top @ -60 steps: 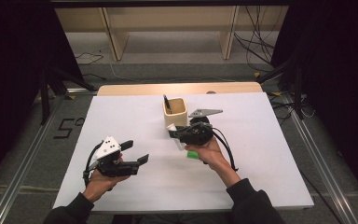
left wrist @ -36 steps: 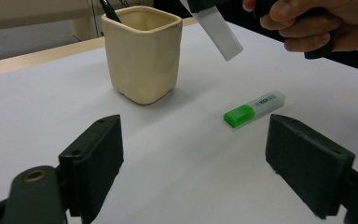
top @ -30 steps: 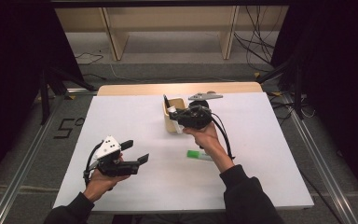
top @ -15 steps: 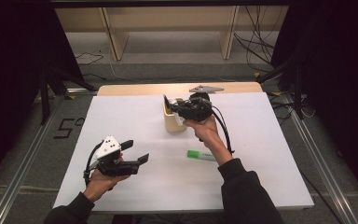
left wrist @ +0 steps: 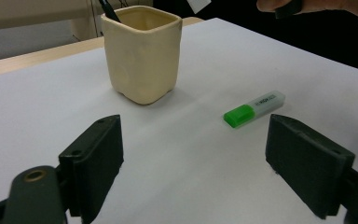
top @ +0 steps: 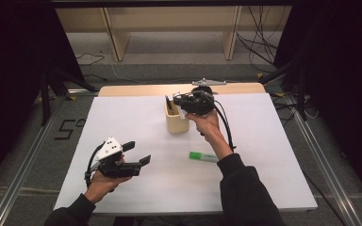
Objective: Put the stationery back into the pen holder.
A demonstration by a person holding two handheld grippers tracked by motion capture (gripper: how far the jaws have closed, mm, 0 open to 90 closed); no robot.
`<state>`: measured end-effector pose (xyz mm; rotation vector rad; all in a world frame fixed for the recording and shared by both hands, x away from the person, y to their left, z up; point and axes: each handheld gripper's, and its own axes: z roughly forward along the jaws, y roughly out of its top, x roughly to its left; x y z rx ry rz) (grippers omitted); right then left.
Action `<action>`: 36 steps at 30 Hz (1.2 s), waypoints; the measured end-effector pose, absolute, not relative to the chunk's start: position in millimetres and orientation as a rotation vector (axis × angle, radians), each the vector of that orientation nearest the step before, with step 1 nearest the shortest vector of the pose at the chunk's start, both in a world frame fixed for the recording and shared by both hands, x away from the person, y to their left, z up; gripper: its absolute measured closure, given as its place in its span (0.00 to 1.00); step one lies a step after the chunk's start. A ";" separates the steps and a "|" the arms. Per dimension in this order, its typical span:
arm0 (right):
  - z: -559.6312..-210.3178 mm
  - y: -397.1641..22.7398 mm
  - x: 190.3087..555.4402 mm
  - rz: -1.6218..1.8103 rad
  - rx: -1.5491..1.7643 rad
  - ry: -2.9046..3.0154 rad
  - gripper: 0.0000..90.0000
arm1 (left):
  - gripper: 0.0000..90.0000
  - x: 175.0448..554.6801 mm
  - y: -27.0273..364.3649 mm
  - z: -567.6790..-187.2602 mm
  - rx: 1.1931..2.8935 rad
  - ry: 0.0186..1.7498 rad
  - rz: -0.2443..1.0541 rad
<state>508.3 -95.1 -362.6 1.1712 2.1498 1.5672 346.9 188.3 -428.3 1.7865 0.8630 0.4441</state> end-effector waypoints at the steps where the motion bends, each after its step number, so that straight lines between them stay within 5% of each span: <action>1: -362.4 -95.3 509.5 1.564 1.175 2.145 0.75 | 0.21 346.9 188.3 -428.2 1.786 0.863 0.445; 36: -369.0 -72.2 543.8 1.447 1.227 2.082 0.75 | 0.21 346.6 188.6 -427.5 1.775 0.860 0.444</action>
